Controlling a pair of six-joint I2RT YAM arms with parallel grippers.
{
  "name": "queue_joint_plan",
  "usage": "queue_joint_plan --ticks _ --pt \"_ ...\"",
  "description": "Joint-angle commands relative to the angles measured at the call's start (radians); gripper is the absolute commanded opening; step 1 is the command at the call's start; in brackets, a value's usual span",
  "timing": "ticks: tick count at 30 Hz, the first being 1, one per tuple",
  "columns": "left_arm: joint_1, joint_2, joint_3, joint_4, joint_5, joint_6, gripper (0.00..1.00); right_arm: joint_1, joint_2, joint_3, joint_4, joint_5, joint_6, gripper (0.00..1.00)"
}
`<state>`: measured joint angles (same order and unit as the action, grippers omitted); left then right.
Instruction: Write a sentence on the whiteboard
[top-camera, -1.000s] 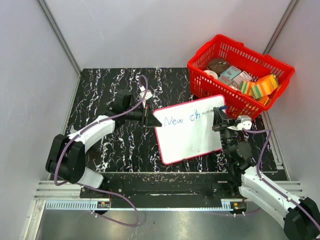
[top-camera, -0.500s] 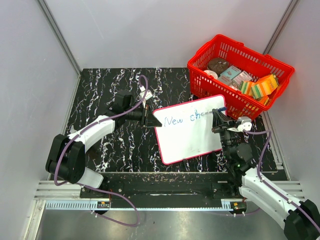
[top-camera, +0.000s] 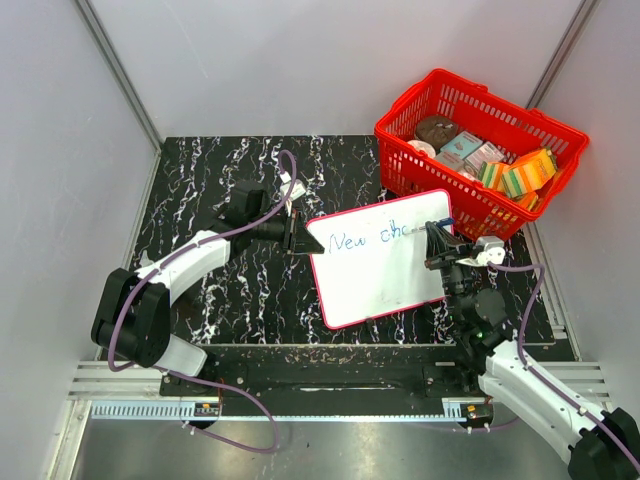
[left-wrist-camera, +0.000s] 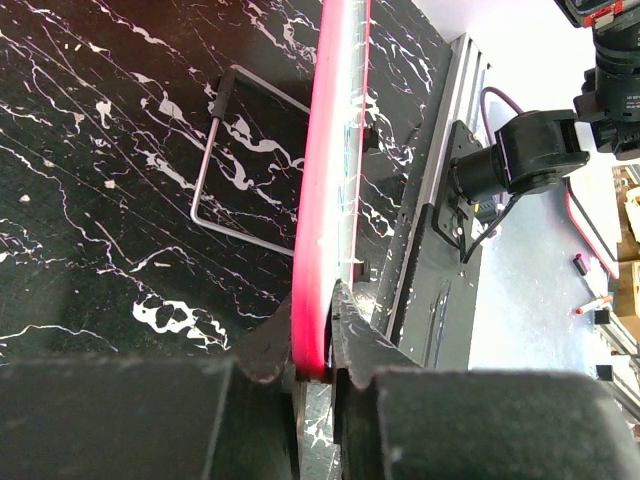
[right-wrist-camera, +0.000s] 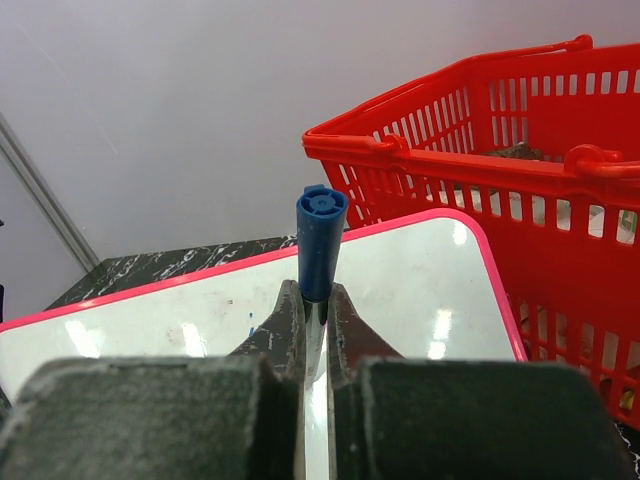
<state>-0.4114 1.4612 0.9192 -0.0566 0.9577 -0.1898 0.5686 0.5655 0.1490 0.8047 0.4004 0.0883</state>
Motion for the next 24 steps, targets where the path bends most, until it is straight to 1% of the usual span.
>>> queue_joint_plan --ticks 1,13,24 --pt "-0.03 0.028 -0.025 -0.075 -0.217 0.24 0.0 -0.003 0.011 0.011 -0.01 0.025 -0.004 0.0" --pt "-0.03 0.028 -0.023 -0.078 -0.223 0.243 0.0 -0.003 0.076 0.058 0.04 0.08 -0.036 0.0" --pt "-0.032 0.031 -0.023 -0.077 -0.223 0.245 0.0 -0.003 0.07 0.054 0.067 0.094 -0.042 0.0"
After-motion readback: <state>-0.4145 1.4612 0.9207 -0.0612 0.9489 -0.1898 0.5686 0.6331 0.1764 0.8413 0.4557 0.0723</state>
